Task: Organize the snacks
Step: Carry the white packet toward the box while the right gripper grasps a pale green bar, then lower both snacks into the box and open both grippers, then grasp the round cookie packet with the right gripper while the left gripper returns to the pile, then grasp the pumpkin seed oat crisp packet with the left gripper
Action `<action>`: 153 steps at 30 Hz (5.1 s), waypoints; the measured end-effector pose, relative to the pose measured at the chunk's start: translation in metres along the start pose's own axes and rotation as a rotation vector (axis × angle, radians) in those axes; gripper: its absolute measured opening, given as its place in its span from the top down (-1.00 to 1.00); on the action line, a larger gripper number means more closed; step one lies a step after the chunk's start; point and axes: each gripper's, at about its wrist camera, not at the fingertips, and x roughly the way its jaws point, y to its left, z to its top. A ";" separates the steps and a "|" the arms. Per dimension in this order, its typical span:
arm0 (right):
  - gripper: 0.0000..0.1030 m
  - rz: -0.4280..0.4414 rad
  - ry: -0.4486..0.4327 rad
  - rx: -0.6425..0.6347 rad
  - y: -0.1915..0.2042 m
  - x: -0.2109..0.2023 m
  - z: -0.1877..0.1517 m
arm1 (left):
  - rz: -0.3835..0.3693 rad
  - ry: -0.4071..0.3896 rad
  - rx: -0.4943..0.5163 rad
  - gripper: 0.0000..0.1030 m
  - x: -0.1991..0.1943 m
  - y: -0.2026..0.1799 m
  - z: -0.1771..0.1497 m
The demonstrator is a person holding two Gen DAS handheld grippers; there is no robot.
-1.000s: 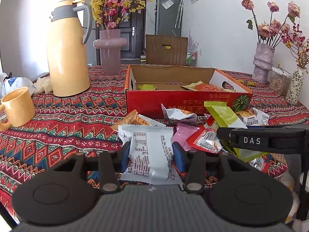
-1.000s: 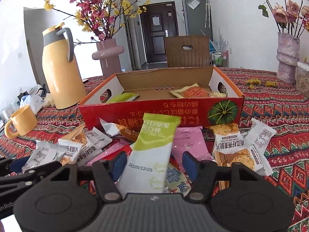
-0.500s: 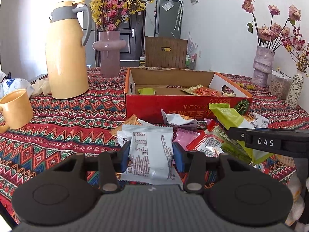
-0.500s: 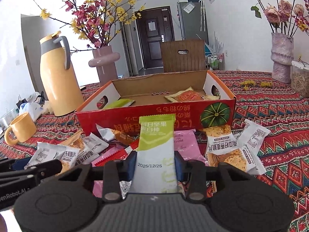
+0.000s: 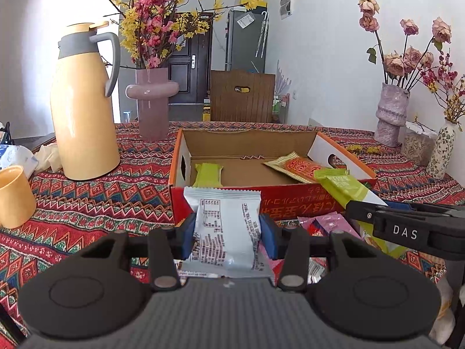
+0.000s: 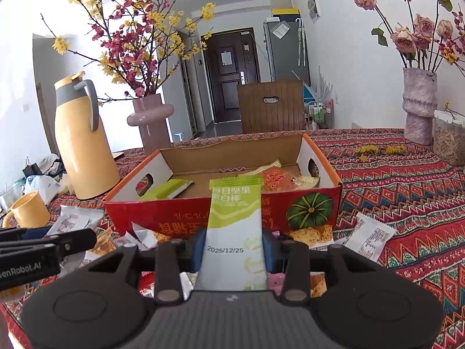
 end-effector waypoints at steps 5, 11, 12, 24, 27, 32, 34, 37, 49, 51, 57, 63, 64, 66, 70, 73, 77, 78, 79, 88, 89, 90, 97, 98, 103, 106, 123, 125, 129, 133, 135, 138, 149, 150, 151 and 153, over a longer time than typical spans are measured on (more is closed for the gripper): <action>0.25 0.001 -0.026 -0.006 -0.005 0.011 0.017 | -0.003 -0.006 -0.007 0.11 0.015 -0.003 0.016; 0.25 0.006 -0.052 -0.012 -0.008 0.021 0.032 | 0.004 -0.013 -0.001 0.11 0.033 -0.005 0.034; 0.25 0.005 -0.057 -0.013 -0.009 0.023 0.036 | 0.008 -0.013 -0.001 0.11 0.037 -0.005 0.037; 0.25 -0.008 -0.068 -0.010 -0.014 0.073 0.077 | 0.033 -0.010 -0.011 0.11 0.084 -0.007 0.072; 0.26 -0.015 -0.051 -0.006 -0.015 0.092 0.086 | 0.042 -0.007 -0.011 0.11 0.098 -0.009 0.078; 0.25 -0.032 -0.006 0.006 -0.018 0.125 0.093 | 0.064 0.017 -0.029 0.11 0.130 -0.004 0.086; 0.26 -0.035 -0.001 0.014 -0.021 0.134 0.090 | 0.070 0.020 -0.034 0.11 0.138 -0.002 0.085; 0.26 -0.047 0.000 0.019 -0.024 0.141 0.083 | 0.068 0.025 -0.040 0.11 0.147 0.002 0.080; -0.27 -0.062 -0.018 0.035 -0.030 0.141 0.078 | 0.078 -0.011 -0.044 -0.60 0.144 0.003 0.075; -0.95 -0.068 -0.046 0.055 -0.034 0.136 0.079 | 0.105 -0.041 -0.049 -0.99 0.139 0.004 0.076; -1.00 -0.060 -0.075 0.066 -0.037 0.129 0.079 | 0.128 -0.048 -0.050 -1.00 0.139 0.004 0.075; -1.00 -0.051 -0.092 0.065 -0.037 0.123 0.082 | 0.145 -0.045 -0.056 -1.00 0.138 0.004 0.076; -1.00 -0.049 -0.096 0.063 -0.036 0.121 0.083 | 0.149 -0.047 -0.054 -1.00 0.136 0.004 0.077; -1.00 -0.041 -0.115 0.053 -0.031 0.113 0.087 | 0.156 -0.054 -0.054 -1.00 0.131 0.003 0.080; -1.00 -0.034 -0.164 0.037 -0.026 0.088 0.095 | 0.167 -0.084 -0.071 -1.00 0.112 0.004 0.085; -1.00 -0.031 -0.184 0.018 -0.023 0.071 0.097 | 0.160 -0.100 -0.072 -1.00 0.096 0.006 0.086; -1.00 -0.039 -0.194 -0.009 -0.023 0.048 0.093 | 0.147 -0.104 -0.061 -1.00 0.075 0.008 0.078; -1.00 -0.040 -0.192 -0.013 -0.024 0.043 0.091 | 0.145 -0.103 -0.058 -1.00 0.070 0.010 0.076; -1.00 -0.042 -0.189 -0.018 -0.025 0.038 0.088 | 0.143 -0.101 -0.054 -1.00 0.065 0.011 0.073; -1.00 -0.064 -0.117 -0.080 -0.033 0.003 0.046 | 0.137 -0.032 -0.017 -1.00 0.042 0.025 0.033; -1.00 -0.070 -0.103 -0.085 -0.034 0.001 0.040 | 0.138 -0.021 -0.015 -1.00 0.041 0.026 0.028; -1.00 -0.075 -0.089 -0.089 -0.036 -0.001 0.034 | 0.137 -0.007 -0.015 -1.00 0.041 0.028 0.022; -1.00 -0.119 0.019 -0.058 -0.053 -0.008 -0.010 | 0.106 0.049 -0.036 -1.00 0.040 0.043 -0.018; -1.00 -0.126 0.032 -0.049 -0.056 -0.008 -0.015 | 0.103 0.047 -0.040 -1.00 0.040 0.045 -0.023; -1.00 -0.155 0.087 -0.013 -0.068 -0.009 -0.038 | 0.114 0.042 -0.028 -1.00 0.042 0.046 -0.036; -0.98 -0.159 0.090 -0.019 -0.068 -0.009 -0.041 | 0.104 0.018 -0.013 -1.00 0.038 0.043 -0.037; -0.75 -0.170 0.195 -0.134 -0.066 0.037 -0.033 | 0.093 0.036 -0.050 -1.00 0.044 0.048 -0.036; -0.46 -0.164 0.203 -0.137 -0.066 0.038 -0.034 | 0.093 0.037 -0.049 -1.00 0.044 0.047 -0.036; -0.29 -0.159 0.186 -0.127 -0.067 0.035 -0.035 | 0.093 0.037 -0.049 -1.00 0.044 0.047 -0.037; -0.11 -0.166 0.152 -0.119 -0.068 0.029 -0.037 | 0.093 0.037 -0.049 -1.00 0.044 0.047 -0.037; -0.10 -0.171 0.128 -0.108 -0.069 0.026 -0.038 | 0.094 0.037 -0.050 -1.00 0.044 0.048 -0.037; -0.09 -0.180 0.081 -0.086 -0.072 0.019 -0.039 | 0.099 0.036 -0.050 -1.00 0.044 0.048 -0.037; -0.09 -0.186 -0.012 -0.034 -0.080 0.006 -0.040 | 0.127 0.019 -0.026 -1.00 0.029 0.045 -0.031; -0.09 -0.184 -0.014 -0.034 -0.080 0.006 -0.040 | 0.123 0.022 -0.021 -1.00 0.028 0.045 -0.030; -0.09 -0.183 -0.015 -0.034 -0.079 0.006 -0.041 | 0.120 0.029 -0.018 -1.00 0.027 0.044 -0.030; -0.09 -0.181 -0.018 -0.030 -0.080 0.006 -0.041 | 0.106 0.056 -0.015 -1.00 0.027 0.043 -0.031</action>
